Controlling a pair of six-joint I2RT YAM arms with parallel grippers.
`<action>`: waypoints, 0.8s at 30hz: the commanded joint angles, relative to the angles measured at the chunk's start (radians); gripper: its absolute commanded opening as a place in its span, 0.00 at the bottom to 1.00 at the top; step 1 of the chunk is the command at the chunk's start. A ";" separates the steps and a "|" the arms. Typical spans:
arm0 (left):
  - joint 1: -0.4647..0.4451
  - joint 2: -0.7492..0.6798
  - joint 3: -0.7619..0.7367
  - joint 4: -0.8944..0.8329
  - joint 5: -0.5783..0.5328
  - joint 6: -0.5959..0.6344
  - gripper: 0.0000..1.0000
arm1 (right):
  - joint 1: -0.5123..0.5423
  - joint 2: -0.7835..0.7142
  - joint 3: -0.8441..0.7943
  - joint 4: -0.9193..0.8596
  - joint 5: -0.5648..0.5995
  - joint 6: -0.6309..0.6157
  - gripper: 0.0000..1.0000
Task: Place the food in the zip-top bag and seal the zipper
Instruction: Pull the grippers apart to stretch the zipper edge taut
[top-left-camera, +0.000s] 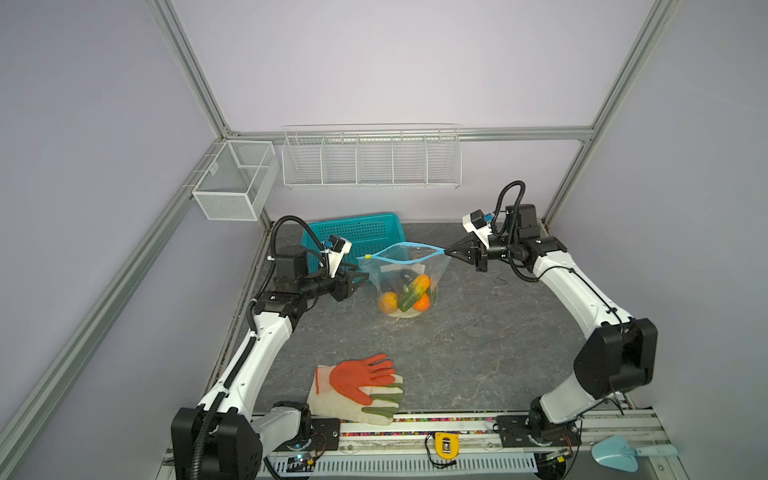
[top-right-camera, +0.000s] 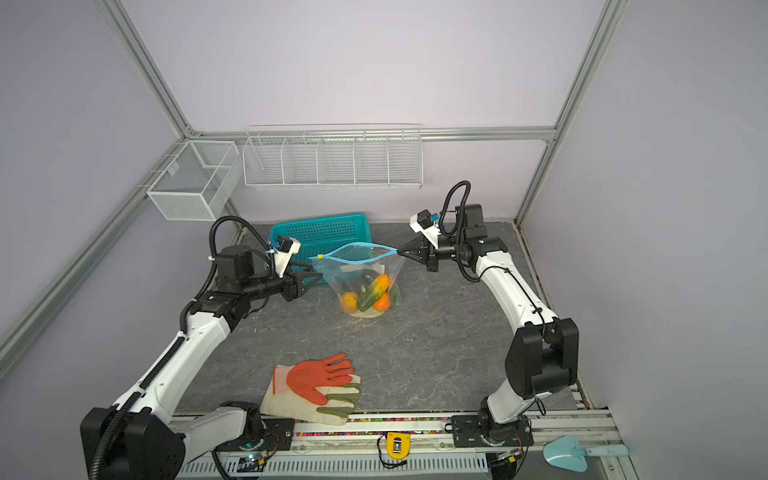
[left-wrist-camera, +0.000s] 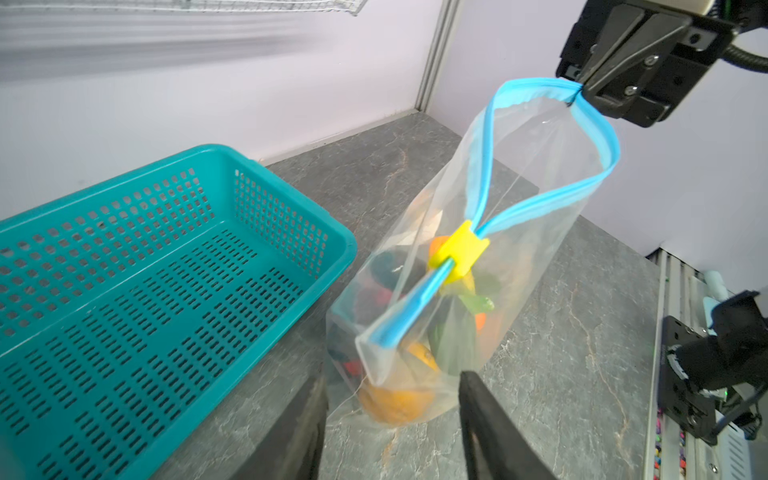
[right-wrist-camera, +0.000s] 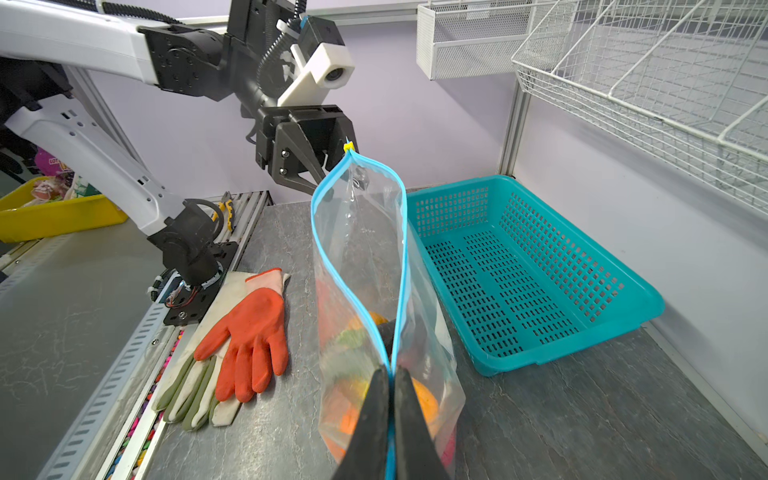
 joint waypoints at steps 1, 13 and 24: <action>0.004 -0.002 0.020 0.072 0.095 0.066 0.53 | -0.004 0.009 0.010 -0.004 -0.051 -0.039 0.07; 0.003 -0.001 0.021 0.109 0.054 0.098 0.46 | -0.003 0.011 0.002 0.014 -0.052 -0.010 0.07; 0.003 0.005 0.033 0.137 0.055 0.075 0.22 | -0.004 0.018 0.006 0.024 -0.047 0.007 0.07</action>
